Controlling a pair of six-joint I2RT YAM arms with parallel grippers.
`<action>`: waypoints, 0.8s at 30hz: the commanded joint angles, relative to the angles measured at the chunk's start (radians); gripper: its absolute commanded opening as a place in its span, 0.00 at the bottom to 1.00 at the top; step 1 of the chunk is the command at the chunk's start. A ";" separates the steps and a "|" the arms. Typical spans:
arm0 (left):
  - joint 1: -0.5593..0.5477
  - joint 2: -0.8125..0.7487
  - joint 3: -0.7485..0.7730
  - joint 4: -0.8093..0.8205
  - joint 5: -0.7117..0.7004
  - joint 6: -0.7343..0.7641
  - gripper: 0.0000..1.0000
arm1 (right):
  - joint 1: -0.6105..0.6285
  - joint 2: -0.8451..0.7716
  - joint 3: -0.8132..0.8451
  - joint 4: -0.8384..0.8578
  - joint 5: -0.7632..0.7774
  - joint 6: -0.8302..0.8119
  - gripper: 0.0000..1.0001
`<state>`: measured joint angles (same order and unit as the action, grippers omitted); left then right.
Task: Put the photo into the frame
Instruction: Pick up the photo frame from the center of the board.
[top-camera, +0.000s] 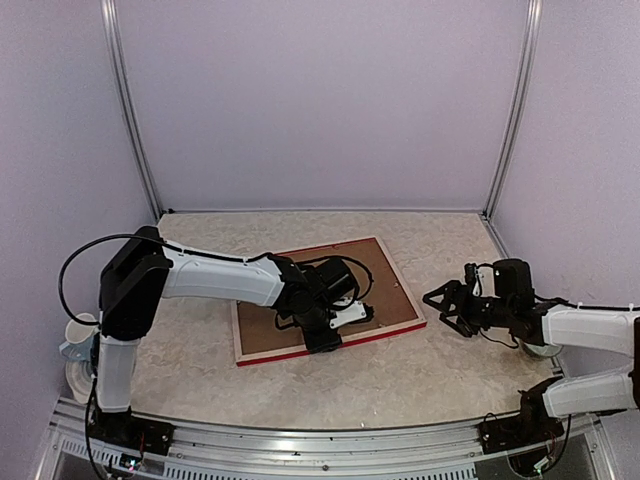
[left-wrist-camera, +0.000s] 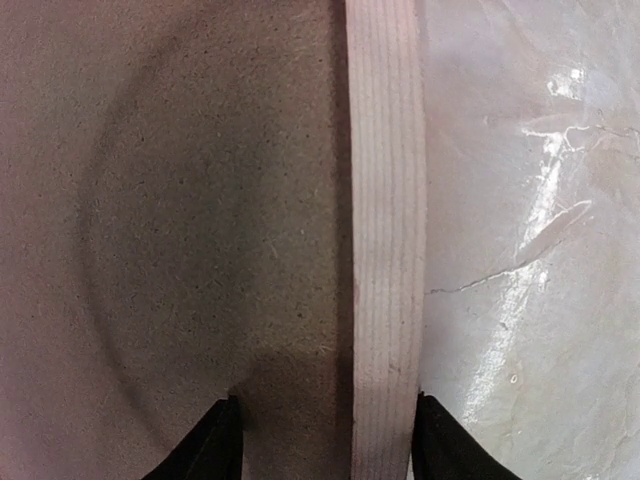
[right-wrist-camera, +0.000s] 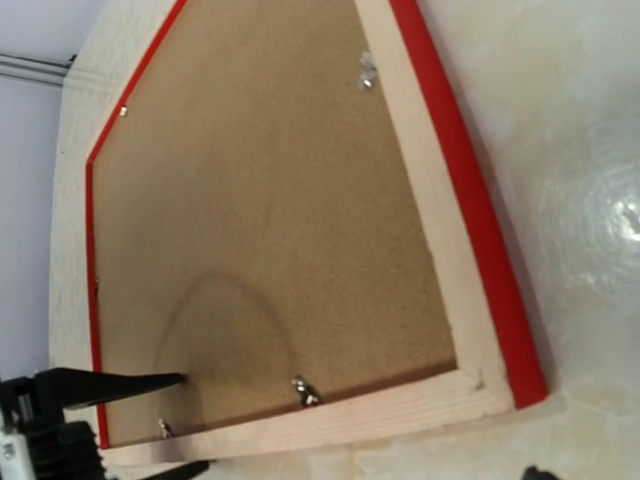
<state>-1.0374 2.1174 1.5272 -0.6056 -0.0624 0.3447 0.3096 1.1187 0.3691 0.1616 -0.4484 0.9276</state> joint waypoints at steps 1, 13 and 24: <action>0.007 0.027 0.022 -0.019 0.036 0.004 0.51 | -0.001 0.022 0.001 0.012 -0.014 -0.011 0.87; 0.012 -0.001 0.028 -0.025 0.090 0.000 0.04 | -0.009 0.047 0.008 -0.017 0.006 -0.029 0.92; -0.003 -0.054 0.041 -0.041 0.073 -0.012 0.00 | -0.013 0.114 -0.008 0.035 -0.005 -0.020 0.99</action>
<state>-1.0328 2.1159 1.5436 -0.6239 0.0113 0.3328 0.3073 1.2095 0.3691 0.1631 -0.4477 0.9089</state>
